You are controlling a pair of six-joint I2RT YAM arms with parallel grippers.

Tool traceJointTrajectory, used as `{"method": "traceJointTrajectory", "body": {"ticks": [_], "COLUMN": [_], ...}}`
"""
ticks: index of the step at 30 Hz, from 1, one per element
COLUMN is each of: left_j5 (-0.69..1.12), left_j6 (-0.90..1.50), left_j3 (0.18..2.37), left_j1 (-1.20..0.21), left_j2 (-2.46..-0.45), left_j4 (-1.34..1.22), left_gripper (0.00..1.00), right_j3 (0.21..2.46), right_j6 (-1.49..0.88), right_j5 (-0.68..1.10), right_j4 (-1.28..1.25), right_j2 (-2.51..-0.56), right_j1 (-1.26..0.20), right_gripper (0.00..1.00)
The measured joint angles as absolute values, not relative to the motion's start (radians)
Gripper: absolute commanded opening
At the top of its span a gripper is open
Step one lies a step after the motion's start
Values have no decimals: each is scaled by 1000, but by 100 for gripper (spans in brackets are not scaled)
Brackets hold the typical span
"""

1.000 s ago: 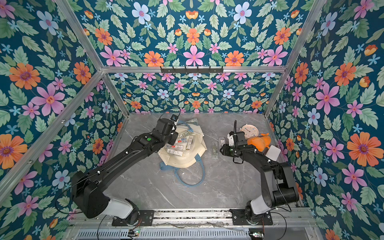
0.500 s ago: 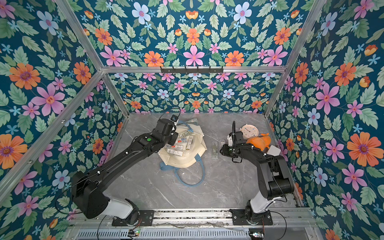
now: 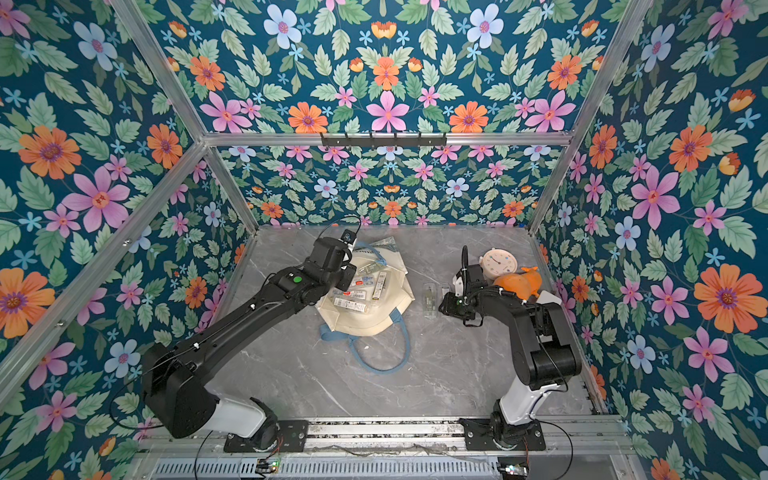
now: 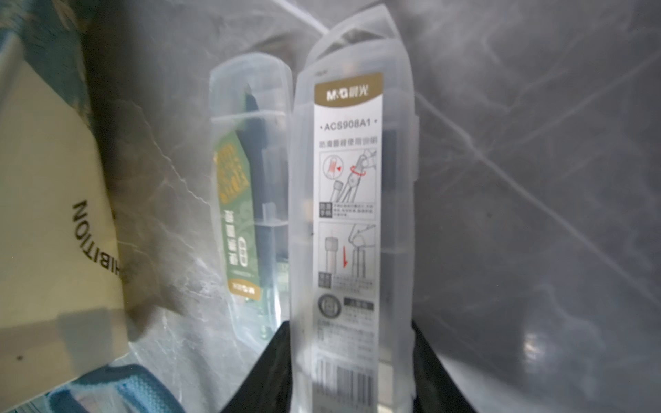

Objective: Take out the compass set from the canvas bag
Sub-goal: Place the compass set at the center of the board.

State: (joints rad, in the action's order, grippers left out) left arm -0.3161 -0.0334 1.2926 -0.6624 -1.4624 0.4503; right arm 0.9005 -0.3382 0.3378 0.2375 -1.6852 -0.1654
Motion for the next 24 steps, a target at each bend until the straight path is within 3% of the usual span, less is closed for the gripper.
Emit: {"method": "traceJointTrajectory", "body": {"ticks": [24], "left_j5": [-313], "left_j6": [-33], "left_j3": [1293], "left_j1": [-662], "left_j2": [-1462], "left_j4": [451], "left_gripper": [0], "right_j3": [950], "right_j6": [-338], "right_j5": [339], "right_j4": [234], "right_j2": [-1734], "right_j1": [-165], "right_gripper": [53]}}
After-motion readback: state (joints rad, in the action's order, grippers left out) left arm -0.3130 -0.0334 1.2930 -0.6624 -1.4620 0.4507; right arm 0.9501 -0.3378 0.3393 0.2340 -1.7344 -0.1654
